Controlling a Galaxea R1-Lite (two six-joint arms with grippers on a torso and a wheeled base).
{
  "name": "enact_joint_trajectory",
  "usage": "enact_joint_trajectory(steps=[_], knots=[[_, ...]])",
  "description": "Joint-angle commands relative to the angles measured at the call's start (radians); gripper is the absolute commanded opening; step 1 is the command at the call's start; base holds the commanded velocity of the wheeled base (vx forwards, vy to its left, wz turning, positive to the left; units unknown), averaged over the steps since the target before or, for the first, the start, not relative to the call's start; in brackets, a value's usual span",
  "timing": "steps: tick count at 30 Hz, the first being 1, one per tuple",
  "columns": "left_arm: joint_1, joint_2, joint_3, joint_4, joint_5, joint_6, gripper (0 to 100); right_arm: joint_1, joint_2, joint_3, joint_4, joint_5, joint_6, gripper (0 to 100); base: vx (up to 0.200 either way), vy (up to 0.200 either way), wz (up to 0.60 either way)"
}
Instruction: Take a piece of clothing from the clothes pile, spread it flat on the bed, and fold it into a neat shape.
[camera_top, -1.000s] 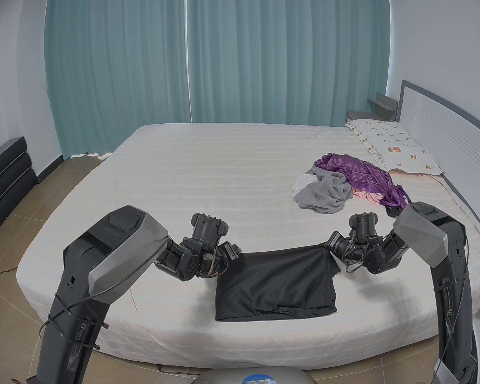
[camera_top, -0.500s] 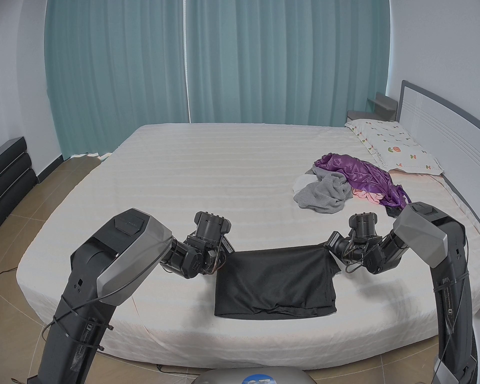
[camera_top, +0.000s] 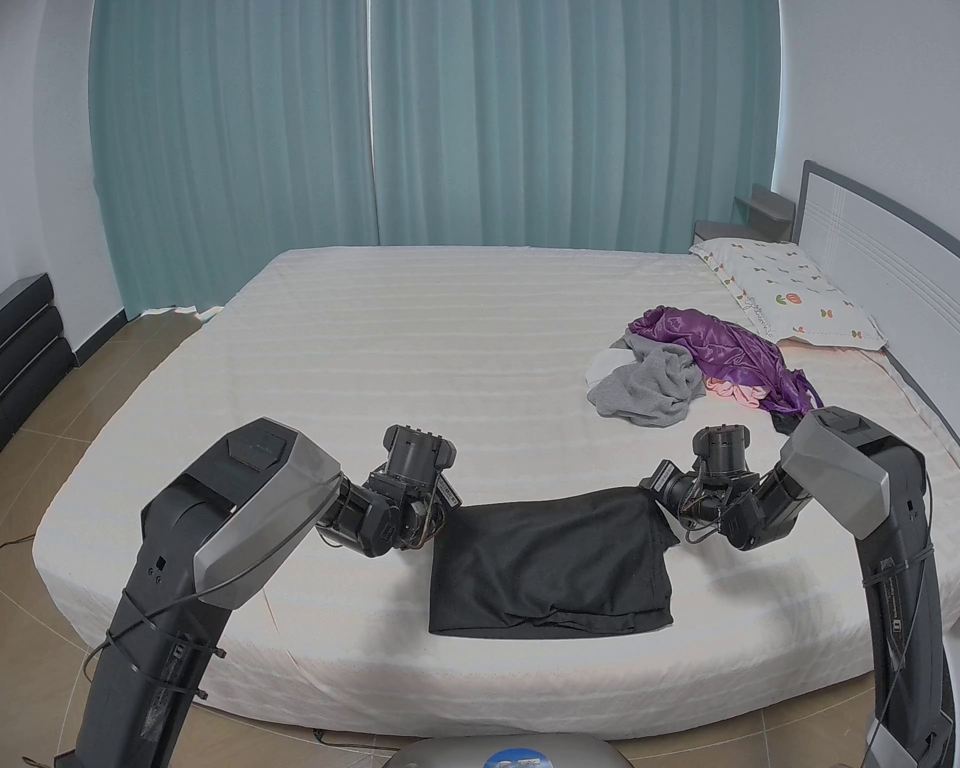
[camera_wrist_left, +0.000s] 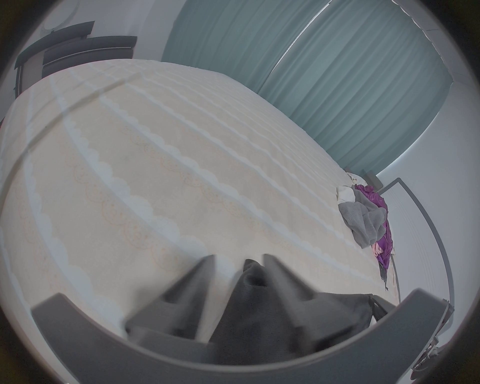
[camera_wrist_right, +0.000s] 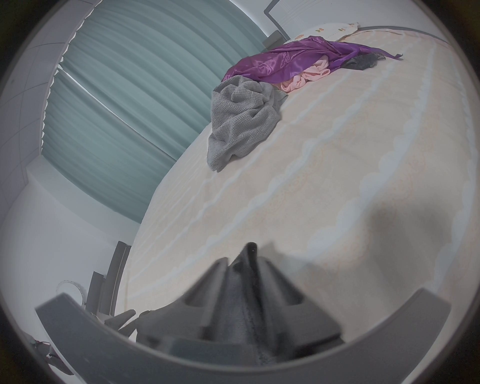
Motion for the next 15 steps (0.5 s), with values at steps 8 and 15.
enact_joint_trajectory(steps=[8, 15], knots=[[0.037, -0.097, 0.106, -0.002, -0.019, -0.080, 100, -0.009, -0.192, 0.285, -0.144, 0.051, 0.015, 100, 0.000, 0.000, 0.00], [0.086, -0.279, 0.356, -0.020, -0.145, -0.152, 100, 0.010, -0.371, 0.635, -0.262, 0.177, 0.009, 100, 0.000, 0.000, 0.00]])
